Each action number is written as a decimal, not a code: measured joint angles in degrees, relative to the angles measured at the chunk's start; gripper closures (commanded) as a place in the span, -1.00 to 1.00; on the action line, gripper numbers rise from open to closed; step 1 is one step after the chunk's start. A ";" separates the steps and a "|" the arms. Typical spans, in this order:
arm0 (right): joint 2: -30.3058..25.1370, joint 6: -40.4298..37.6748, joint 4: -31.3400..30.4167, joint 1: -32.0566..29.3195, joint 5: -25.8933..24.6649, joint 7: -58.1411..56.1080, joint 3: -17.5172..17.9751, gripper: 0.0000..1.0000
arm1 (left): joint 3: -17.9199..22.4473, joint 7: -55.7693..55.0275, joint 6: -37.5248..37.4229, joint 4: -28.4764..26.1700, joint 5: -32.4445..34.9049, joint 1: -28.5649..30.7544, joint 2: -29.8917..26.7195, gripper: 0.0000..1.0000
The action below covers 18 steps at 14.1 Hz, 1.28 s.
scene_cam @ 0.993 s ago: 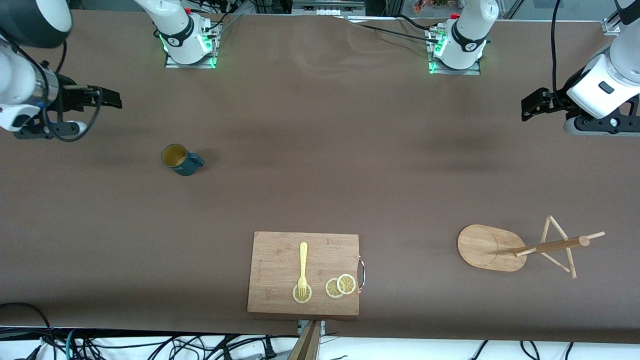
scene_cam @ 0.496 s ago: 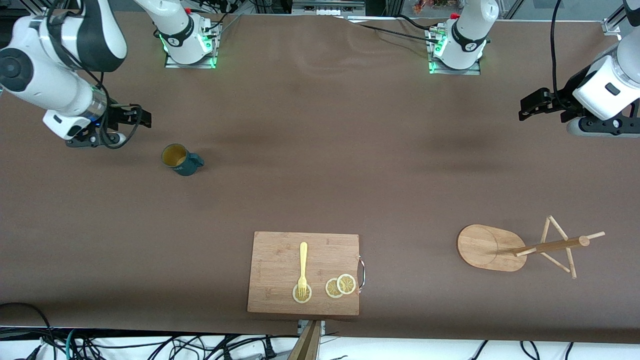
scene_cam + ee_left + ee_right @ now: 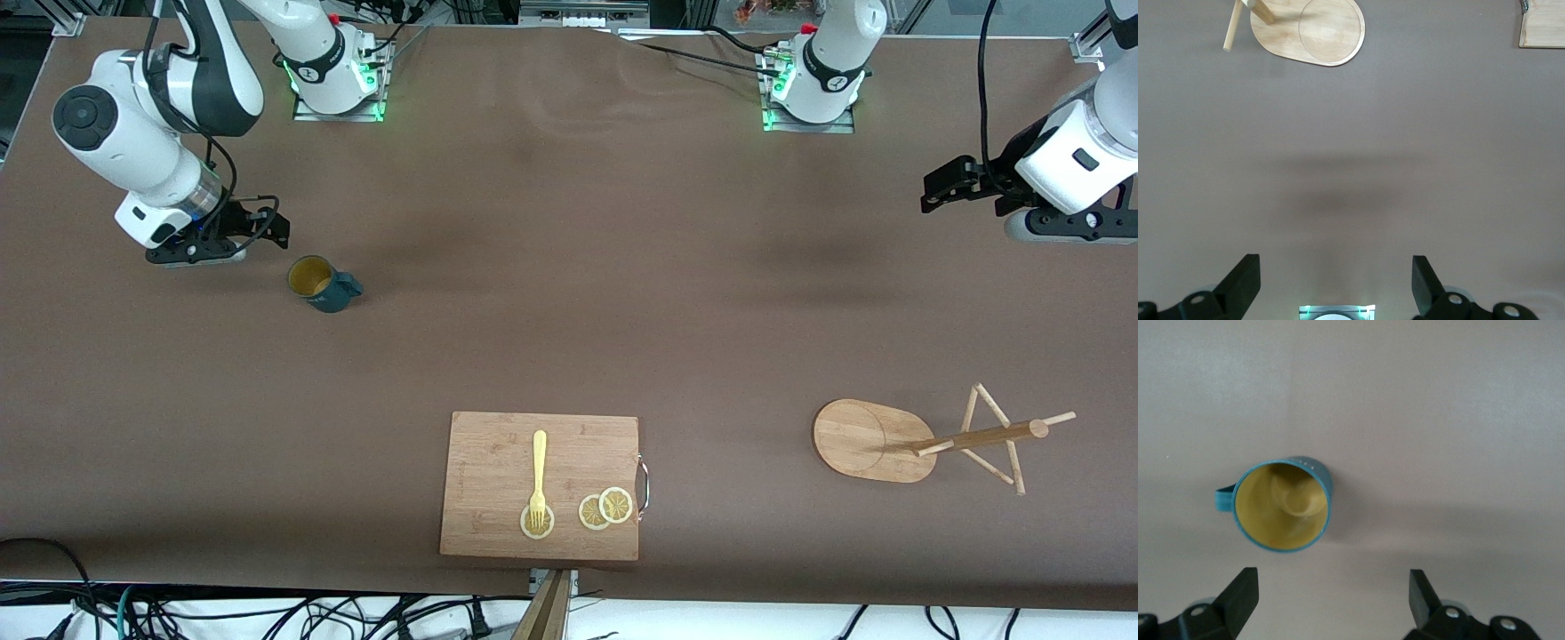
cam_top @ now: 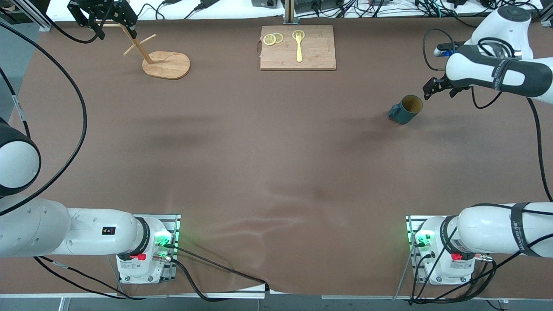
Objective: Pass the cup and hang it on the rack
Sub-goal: 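Reach the right gripper down to the teal mug, then close the right gripper on the teal mug's rim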
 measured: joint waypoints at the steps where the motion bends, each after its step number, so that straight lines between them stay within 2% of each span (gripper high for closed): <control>1: 0.80 2.14 -0.32 0.00 0.04 0.07 0.00 -0.99 | -0.07 0.00 -0.01 -0.03 0.00 -0.03 0.00 -1.00; 5: 7.29 11.69 -0.64 -0.02 0.91 0.41 -0.01 -0.99 | -0.09 0.11 -0.47 -0.11 0.01 -0.02 0.00 -1.00; 8: 10.79 15.03 -0.63 -0.02 1.17 1.50 -0.02 -0.97 | 0.06 0.18 -0.57 -0.10 0.02 0.01 0.00 -1.00; 9: 11.47 15.75 -0.64 -0.02 1.17 1.80 -0.02 -0.78 | 0.09 0.18 -0.57 -0.09 0.02 0.02 -0.02 -1.00; 11: 12.62 17.39 -0.87 -0.02 1.22 1.97 -0.02 0.18 | 0.10 0.18 -0.56 -0.04 0.02 0.03 -0.04 -1.00; 13: 13.42 18.52 -1.30 -0.02 1.22 2.00 -0.02 0.82 | 0.08 0.18 -0.53 0.00 0.21 0.02 -0.05 -1.00; 14: 13.57 18.75 -1.43 -0.02 1.23 2.03 -0.02 0.97 | 0.05 0.18 -0.51 0.04 0.30 0.00 -0.06 -1.00; 18: 13.60 18.76 -1.47 -0.02 1.24 2.09 -0.02 1.00 | -0.04 0.18 -0.56 0.18 0.45 -0.05 -0.10 -1.00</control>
